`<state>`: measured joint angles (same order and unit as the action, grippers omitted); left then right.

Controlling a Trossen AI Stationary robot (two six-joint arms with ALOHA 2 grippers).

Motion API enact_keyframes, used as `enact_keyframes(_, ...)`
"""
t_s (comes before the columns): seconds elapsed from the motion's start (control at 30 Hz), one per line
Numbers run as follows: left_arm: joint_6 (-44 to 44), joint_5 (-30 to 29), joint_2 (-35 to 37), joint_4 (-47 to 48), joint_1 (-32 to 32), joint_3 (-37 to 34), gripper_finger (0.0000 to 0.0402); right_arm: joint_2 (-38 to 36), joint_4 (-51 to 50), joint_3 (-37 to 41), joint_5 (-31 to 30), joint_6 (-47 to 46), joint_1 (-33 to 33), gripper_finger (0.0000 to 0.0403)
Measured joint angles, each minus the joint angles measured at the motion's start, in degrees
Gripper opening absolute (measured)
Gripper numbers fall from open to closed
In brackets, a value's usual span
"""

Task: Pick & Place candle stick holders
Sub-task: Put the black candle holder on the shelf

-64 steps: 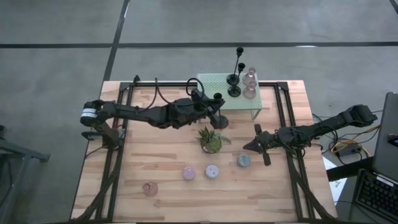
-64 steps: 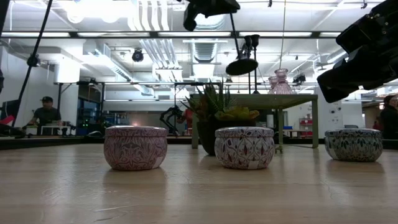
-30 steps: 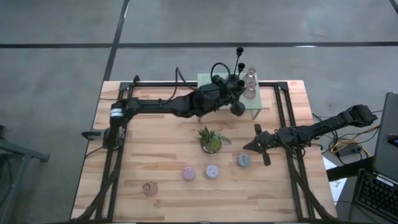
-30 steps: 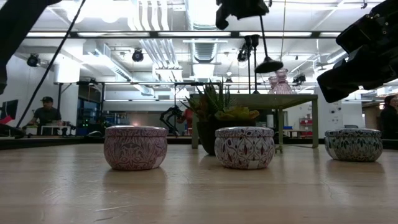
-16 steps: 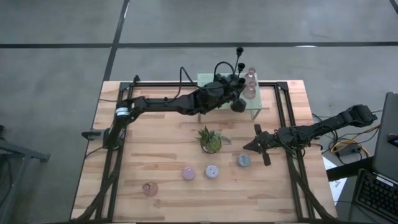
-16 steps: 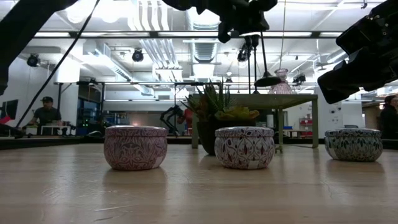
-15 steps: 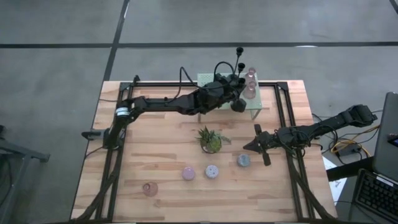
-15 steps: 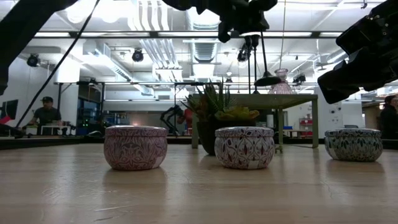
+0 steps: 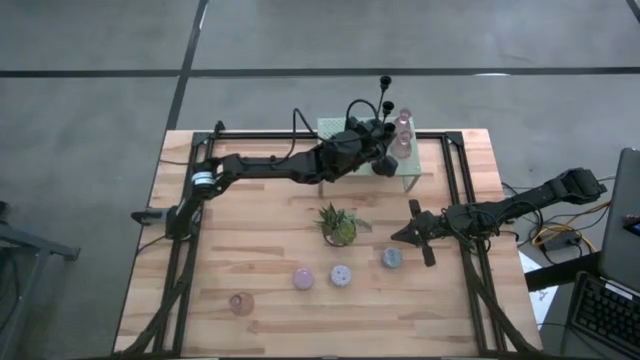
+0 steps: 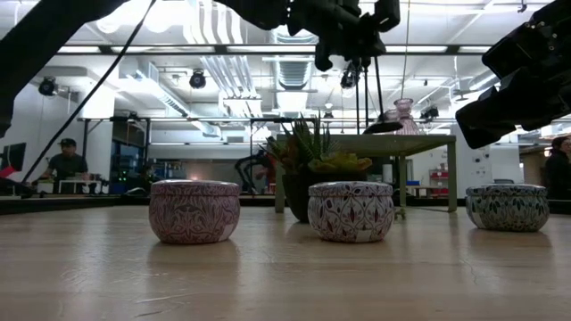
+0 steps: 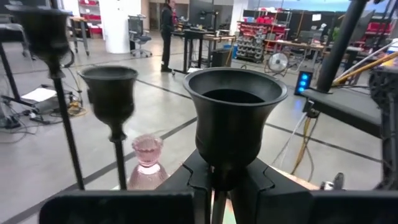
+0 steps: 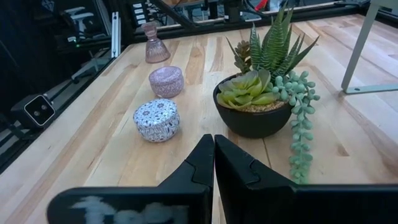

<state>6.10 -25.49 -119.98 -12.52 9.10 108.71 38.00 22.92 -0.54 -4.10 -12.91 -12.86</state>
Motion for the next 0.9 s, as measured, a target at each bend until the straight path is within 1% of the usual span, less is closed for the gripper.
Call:
enact_keyframes(0.6,0.44,0.17,0.00,-0.15,0.94,-0.22,0.0035,-0.02,0.00,0.00,0.00,0.00,0.00,0.0009)
enact_keyframes(0.9,0.94,0.76,-1.39,-0.85,1.26,-0.24,0.0035,-0.02,0.00,0.00,-0.02,0.00,0.00,0.0009)
